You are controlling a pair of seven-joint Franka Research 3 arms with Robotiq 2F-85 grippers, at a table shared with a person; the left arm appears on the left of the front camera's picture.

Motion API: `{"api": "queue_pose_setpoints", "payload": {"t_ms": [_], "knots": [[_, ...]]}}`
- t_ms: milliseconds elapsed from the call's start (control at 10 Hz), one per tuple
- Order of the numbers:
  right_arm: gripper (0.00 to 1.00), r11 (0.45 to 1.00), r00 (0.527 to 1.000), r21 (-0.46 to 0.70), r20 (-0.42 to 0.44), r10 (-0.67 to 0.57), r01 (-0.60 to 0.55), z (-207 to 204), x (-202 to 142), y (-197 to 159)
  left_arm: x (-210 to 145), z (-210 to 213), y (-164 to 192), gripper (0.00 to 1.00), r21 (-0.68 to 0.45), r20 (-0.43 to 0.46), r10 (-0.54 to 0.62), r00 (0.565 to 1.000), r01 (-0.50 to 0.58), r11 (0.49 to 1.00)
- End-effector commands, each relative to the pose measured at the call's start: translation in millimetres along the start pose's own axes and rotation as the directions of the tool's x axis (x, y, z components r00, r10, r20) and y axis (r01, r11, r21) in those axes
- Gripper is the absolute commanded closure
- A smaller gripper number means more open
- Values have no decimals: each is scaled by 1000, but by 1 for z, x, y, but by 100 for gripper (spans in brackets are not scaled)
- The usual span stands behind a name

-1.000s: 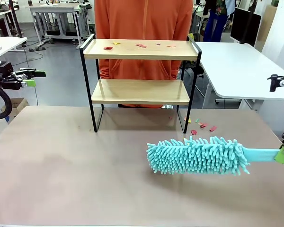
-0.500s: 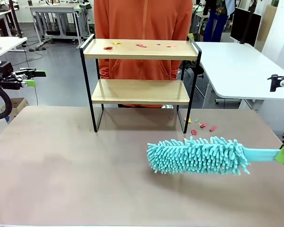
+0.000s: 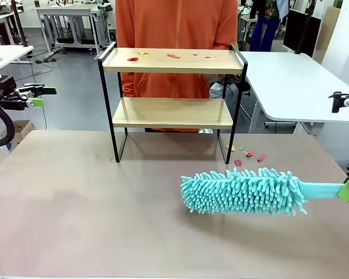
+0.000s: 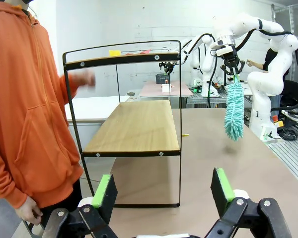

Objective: Clean the shelf.
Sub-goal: Clean the specific section of the Shelf indicated by the human with the Duster.

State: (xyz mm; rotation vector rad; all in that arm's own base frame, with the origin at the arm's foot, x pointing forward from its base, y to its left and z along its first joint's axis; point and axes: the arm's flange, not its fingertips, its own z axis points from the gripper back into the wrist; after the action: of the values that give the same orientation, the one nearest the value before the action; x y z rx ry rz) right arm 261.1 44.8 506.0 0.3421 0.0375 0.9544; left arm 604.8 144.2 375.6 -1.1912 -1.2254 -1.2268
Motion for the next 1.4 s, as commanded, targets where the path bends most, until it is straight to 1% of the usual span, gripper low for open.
{"api": "queue_pose_setpoints", "payload": {"t_ms": [0,1300], "knots": [[87,1000,1000,3,11,-20,20,1,1,1,2,-1,-1,0,2,-3,-15,1000,15,1000],[87,1000,1000,3,11,-20,20,1,1,1,2,-1,-1,0,2,-3,-15,1000,15,1000]]}}
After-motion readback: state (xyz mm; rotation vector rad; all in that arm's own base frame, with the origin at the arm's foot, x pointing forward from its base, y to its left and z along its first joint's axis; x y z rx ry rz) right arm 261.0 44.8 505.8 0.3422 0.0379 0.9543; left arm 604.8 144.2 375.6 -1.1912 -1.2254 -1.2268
